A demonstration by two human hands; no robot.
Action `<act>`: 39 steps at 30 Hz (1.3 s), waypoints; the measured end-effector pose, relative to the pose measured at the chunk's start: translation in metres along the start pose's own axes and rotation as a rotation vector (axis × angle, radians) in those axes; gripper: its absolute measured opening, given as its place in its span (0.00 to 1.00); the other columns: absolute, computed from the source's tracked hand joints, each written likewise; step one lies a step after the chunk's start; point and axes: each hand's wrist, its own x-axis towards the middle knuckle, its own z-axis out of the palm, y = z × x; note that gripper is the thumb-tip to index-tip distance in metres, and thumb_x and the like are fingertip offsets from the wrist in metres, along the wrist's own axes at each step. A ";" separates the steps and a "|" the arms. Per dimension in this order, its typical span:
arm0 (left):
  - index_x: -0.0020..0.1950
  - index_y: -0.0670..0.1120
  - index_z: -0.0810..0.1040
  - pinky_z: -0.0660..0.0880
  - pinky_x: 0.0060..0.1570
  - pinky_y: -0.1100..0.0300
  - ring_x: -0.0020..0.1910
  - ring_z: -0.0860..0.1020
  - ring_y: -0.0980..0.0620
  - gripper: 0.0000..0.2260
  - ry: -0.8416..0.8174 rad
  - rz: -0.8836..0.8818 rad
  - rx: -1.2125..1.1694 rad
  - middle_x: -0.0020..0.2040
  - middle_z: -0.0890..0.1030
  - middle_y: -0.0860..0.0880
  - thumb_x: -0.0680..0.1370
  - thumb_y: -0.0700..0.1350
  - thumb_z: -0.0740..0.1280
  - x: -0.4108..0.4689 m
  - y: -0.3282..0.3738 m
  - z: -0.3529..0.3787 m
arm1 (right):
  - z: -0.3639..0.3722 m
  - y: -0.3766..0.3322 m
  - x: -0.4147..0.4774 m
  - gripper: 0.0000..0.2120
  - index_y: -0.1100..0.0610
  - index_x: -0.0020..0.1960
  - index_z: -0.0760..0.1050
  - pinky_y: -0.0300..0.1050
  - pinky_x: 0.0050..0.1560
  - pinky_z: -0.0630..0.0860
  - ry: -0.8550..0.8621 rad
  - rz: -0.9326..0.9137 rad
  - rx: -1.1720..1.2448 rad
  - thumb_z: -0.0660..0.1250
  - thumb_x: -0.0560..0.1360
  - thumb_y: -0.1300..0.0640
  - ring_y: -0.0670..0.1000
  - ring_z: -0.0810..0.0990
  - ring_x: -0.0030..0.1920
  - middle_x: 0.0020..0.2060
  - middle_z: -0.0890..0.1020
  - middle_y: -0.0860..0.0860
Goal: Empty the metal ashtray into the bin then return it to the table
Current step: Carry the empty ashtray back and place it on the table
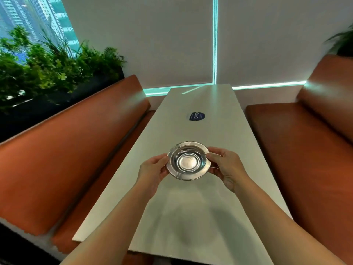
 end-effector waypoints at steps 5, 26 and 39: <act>0.44 0.43 0.78 0.79 0.31 0.67 0.39 0.81 0.52 0.05 -0.066 -0.026 0.000 0.42 0.82 0.46 0.76 0.38 0.63 0.079 0.024 -0.006 | 0.032 -0.004 0.059 0.11 0.58 0.55 0.76 0.39 0.33 0.78 0.116 0.008 0.034 0.67 0.72 0.63 0.50 0.81 0.37 0.41 0.82 0.54; 0.39 0.45 0.80 0.77 0.34 0.62 0.37 0.78 0.49 0.07 -0.164 -0.128 0.106 0.39 0.81 0.44 0.74 0.36 0.66 0.313 0.040 0.027 | 0.066 -0.007 0.278 0.14 0.61 0.57 0.74 0.45 0.44 0.79 0.332 -0.014 -0.164 0.65 0.72 0.68 0.55 0.79 0.46 0.48 0.80 0.59; 0.44 0.39 0.78 0.78 0.29 0.67 0.34 0.77 0.50 0.03 -0.145 -0.123 0.166 0.35 0.78 0.44 0.74 0.33 0.66 0.450 0.017 0.093 | 0.036 0.004 0.430 0.15 0.65 0.58 0.74 0.40 0.39 0.77 0.355 -0.017 -0.187 0.64 0.71 0.70 0.55 0.77 0.45 0.48 0.77 0.59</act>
